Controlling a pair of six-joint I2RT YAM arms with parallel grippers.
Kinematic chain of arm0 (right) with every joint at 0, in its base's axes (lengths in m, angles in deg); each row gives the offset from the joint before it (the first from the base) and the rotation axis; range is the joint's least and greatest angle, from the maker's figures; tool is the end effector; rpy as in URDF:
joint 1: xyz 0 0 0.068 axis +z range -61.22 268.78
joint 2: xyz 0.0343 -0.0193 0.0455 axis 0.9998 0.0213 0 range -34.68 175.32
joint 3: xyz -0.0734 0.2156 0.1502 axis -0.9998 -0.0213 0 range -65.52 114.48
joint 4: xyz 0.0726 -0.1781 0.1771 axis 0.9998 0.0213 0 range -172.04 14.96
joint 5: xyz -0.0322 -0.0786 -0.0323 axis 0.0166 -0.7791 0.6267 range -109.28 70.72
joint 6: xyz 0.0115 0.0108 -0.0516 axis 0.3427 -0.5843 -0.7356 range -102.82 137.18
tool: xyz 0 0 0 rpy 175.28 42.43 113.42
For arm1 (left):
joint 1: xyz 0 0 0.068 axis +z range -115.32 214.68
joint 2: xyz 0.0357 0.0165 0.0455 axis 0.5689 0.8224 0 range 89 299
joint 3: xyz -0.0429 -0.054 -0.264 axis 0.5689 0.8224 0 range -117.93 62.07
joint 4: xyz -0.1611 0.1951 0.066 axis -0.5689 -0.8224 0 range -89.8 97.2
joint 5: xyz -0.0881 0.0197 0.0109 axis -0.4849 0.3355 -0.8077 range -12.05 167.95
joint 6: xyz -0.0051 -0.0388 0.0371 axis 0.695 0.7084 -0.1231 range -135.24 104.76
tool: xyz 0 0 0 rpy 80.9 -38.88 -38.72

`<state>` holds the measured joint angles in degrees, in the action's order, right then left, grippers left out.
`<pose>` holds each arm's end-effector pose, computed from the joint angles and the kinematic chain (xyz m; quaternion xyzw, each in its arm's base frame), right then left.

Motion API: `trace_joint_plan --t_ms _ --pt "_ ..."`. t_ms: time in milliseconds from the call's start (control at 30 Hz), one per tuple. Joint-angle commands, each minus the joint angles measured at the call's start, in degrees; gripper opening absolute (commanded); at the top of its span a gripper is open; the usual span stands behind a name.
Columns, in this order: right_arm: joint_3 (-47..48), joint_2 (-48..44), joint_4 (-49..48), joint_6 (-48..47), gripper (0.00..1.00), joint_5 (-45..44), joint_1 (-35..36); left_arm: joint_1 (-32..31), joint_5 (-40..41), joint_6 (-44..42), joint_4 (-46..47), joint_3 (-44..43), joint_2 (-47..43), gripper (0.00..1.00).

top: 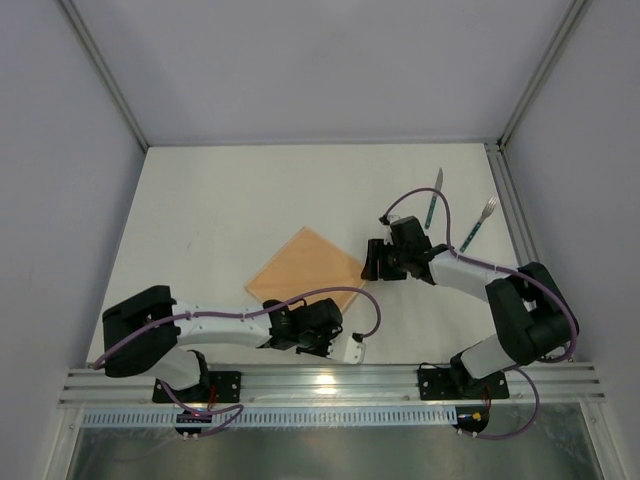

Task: Fold the napkin into a case and place the utensils inside
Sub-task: Smooth out the upper triangle-folded napkin at the center of the board.

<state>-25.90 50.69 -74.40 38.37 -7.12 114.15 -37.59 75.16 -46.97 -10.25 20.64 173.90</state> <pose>0.2475 0.1256 0.1556 -0.0677 0.9422 0.2158 0.2472 0.0802 -0.2566 0.1557 0.7663 0.5910 -0.1091 0.2273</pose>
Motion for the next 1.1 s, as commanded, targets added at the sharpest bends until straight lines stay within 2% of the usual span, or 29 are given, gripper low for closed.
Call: trace_joint_plan --t_ms 0,167,500,600,733,900,1067 --pt "-0.5 2.1 -4.2 0.5 0.6 2.1 -0.4 -0.2 -0.5 0.2 -1.4 1.0 -0.5 0.0" --pt "-3.8 2.3 -9.2 1.2 0.6 4.3 -0.3 0.0 -0.6 -0.1 -1.4 1.5 -1.2 0.0" --pt "-4.5 3.4 -9.8 0.4 0.58 3.8 -0.4 1.3 -1.2 -0.4 -2.3 1.7 -2.0 0.0" --pt "-3.5 0.4 -8.0 -2.4 0.59 2.3 -0.4 2.2 -1.6 -0.7 -2.6 1.9 -2.6 0.0" --pt "-0.2 -3.2 -0.1 -6.0 0.59 1.3 -0.5 2.9 -2.1 -1.3 -3.0 2.7 -3.4 0.0" --pt "-1.1 -9.9 1.8 -2.7 0.59 1.0 -1.2 3.3 -3.0 -2.0 -3.5 3.5 -3.8 0.0" --pt "-5.7 -15.1 -0.9 0.9 0.59 2.5 -1.4 3.5 -3.3 -2.2 -3.4 3.5 -3.5 0.0"
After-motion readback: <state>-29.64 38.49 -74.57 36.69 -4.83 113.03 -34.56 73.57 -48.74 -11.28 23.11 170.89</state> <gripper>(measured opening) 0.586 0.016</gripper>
